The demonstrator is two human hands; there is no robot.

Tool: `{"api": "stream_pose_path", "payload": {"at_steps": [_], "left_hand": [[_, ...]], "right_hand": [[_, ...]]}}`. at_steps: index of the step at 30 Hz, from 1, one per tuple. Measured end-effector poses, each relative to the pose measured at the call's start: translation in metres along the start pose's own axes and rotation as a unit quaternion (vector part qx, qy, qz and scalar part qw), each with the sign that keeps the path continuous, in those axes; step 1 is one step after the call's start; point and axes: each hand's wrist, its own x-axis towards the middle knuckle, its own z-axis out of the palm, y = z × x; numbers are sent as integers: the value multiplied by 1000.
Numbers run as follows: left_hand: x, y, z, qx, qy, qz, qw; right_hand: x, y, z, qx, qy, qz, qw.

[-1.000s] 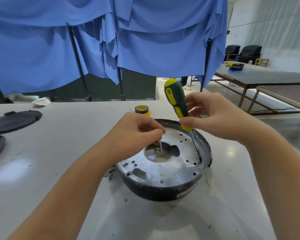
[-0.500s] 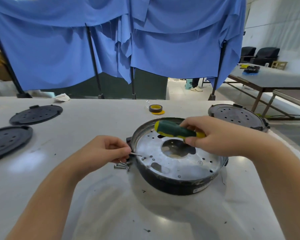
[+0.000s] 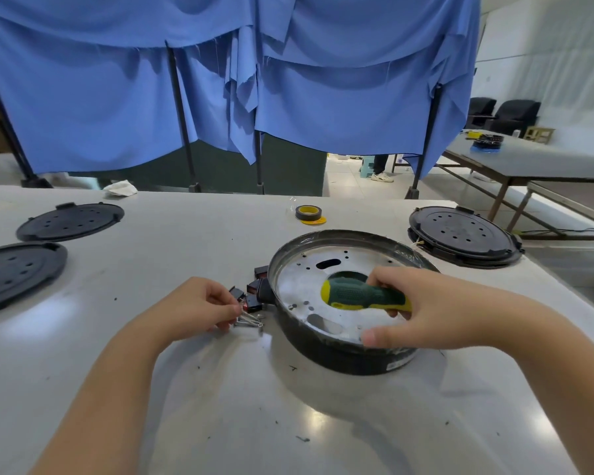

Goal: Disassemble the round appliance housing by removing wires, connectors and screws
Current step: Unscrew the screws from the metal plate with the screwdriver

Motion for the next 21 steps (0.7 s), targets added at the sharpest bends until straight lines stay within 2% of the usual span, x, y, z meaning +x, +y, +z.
{"api": "stream_pose_path", "payload": {"at_steps": [4, 12, 17, 21], "left_hand": [[4, -1, 9, 39, 30, 26, 998], [5, 3, 21, 159, 100, 90, 978], [-2, 17, 26, 112, 157, 165, 967], [-6, 27, 34, 37, 156, 182, 970]], "right_hand": [[-7, 6, 10, -22, -11, 10, 1000], [-11, 7, 22, -56, 38, 2, 998], [-11, 4, 25, -42, 44, -20, 998], [-11, 2, 23, -33, 63, -47, 996]]}}
